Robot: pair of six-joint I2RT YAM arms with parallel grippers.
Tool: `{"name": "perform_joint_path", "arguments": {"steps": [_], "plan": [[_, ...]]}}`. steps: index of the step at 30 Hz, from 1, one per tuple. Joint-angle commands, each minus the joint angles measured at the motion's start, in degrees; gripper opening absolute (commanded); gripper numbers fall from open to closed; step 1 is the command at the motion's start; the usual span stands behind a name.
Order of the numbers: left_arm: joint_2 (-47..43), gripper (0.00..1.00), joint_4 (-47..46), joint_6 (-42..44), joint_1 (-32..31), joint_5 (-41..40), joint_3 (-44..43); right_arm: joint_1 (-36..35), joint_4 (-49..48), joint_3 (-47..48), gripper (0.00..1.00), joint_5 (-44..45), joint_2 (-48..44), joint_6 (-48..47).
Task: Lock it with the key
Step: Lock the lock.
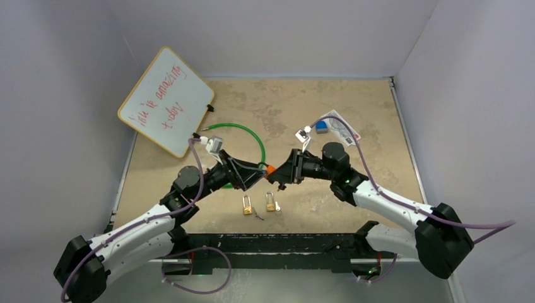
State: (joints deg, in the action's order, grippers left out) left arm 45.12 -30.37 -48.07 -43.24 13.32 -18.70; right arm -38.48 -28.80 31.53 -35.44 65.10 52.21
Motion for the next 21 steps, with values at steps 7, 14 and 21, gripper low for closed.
{"name": "perform_joint_path", "arguments": {"steps": [7, 14, 21], "plan": [[10.12, 0.64, -20.64, -7.78, 3.24, 13.44, -0.53, 0.25, -11.70, -3.19, 0.00, 3.62, -4.38, 8.05], [12.43, 0.36, -27.50, -10.24, 3.24, 12.05, 1.23, 0.24, -13.22, -4.87, 0.00, 4.27, -4.77, 8.84], [15.60, 0.22, -32.94, -12.54, 3.15, 11.57, 2.01, 0.24, -15.80, -5.86, 0.00, 2.80, -3.81, 9.35]]}}
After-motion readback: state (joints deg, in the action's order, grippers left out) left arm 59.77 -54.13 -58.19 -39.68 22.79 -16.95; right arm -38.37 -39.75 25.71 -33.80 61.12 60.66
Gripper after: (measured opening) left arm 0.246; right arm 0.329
